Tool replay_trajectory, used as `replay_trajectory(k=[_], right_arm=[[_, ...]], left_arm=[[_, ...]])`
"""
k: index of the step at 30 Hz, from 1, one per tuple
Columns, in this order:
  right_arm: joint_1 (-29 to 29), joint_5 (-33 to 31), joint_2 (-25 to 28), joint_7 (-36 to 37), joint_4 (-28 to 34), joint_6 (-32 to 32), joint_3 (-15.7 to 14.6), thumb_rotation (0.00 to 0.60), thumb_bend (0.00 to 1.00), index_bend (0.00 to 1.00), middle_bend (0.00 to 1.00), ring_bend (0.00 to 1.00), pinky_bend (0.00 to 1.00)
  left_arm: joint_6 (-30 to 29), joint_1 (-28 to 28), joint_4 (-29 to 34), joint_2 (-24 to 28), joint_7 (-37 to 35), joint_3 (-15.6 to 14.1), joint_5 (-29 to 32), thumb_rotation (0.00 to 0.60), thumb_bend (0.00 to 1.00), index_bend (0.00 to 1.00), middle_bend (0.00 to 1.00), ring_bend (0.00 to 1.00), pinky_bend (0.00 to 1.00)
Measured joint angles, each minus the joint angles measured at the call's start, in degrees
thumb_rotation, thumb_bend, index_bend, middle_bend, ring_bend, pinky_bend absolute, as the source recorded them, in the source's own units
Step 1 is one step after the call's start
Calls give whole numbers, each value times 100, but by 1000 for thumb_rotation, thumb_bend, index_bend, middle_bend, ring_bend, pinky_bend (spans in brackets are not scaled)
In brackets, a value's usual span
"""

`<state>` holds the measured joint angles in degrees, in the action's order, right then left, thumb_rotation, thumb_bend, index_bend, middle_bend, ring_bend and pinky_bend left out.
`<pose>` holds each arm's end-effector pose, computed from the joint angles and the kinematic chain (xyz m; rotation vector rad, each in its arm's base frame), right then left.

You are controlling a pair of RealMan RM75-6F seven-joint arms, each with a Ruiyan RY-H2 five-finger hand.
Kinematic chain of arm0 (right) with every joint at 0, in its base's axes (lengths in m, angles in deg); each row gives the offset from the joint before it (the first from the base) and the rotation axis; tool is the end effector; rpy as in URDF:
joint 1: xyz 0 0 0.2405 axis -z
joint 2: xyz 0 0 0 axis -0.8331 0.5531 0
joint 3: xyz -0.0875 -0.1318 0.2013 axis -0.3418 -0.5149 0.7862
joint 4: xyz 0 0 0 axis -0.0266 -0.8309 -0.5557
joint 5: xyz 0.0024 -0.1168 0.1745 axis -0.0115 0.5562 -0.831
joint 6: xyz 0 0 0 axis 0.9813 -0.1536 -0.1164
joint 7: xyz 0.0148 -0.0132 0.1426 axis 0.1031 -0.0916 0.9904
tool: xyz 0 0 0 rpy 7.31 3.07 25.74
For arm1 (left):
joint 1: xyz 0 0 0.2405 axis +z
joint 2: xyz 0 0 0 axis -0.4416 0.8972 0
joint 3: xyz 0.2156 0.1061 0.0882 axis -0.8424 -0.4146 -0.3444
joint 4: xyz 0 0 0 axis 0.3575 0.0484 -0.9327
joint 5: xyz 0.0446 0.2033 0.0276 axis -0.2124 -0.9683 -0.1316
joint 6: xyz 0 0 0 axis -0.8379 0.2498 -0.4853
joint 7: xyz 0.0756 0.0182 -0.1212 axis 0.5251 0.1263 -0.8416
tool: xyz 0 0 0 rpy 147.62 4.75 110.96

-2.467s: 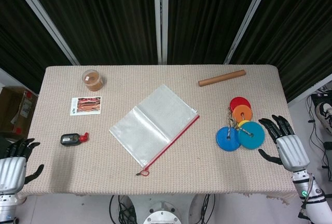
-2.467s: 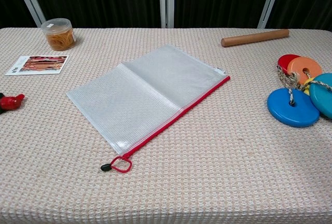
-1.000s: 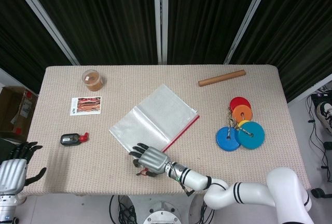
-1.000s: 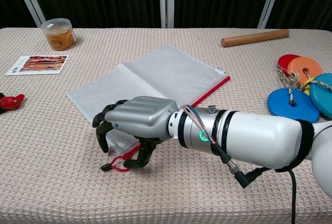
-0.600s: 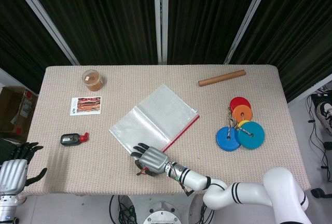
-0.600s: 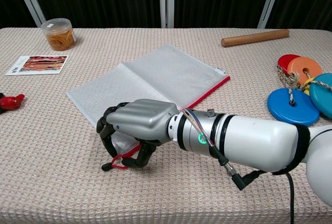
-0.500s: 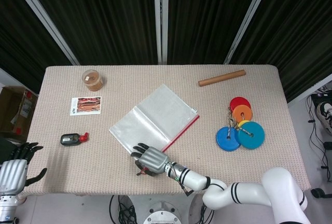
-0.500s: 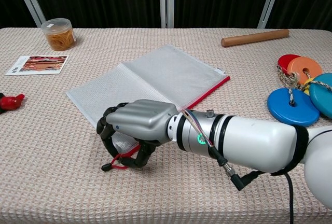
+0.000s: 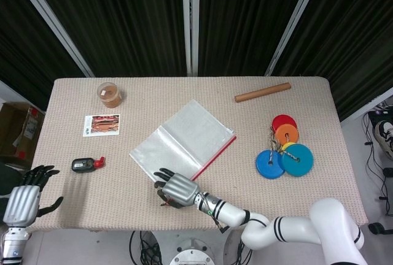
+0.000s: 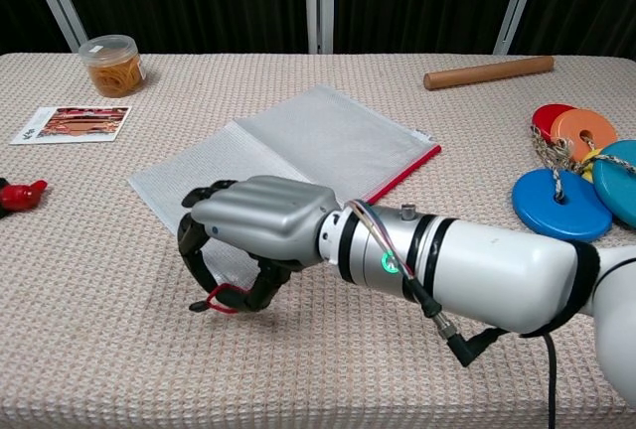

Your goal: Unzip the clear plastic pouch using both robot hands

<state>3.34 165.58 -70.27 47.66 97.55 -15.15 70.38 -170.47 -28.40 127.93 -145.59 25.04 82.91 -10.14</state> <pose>-0.0299 -0.2605 -0.1411 2.4778 -0.8602 1.1530 -0.3415 0.1551 0.1100 -1.3997 -0.9926 -0.9763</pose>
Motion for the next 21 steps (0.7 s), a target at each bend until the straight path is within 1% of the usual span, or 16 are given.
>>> replay_trajectory(k=[5, 10, 13, 16, 21], right_arm=[[87, 404, 321, 187, 288, -565, -22, 600, 513, 757, 244, 0, 16], [190, 724, 701, 216, 608, -1134, 16, 600, 515, 764, 227, 0, 25], [236, 872, 895, 208, 780, -1457, 118, 600, 517, 768, 213, 0, 24], [258, 964, 1049, 189, 922, -1710, 283, 600, 518, 768, 206, 0, 24], [208, 920, 1197, 121, 1080, -1819, 561, 600, 517, 768, 200, 0, 24]], left_arm=[[71, -331, 41, -51, -323, 30, -352, 600, 189, 256, 170, 122, 171], [238, -806, 153, -148, -630, 117, -700, 600, 187, 256, 170, 122, 171], [379, -1108, 287, -206, -855, 169, -848, 600, 185, 256, 170, 122, 171], [564, -1437, 476, -246, -1146, 201, -1022, 600, 184, 263, 170, 122, 171], [984, -1997, 763, -358, -1589, 286, -1154, 600, 183, 285, 169, 122, 171]])
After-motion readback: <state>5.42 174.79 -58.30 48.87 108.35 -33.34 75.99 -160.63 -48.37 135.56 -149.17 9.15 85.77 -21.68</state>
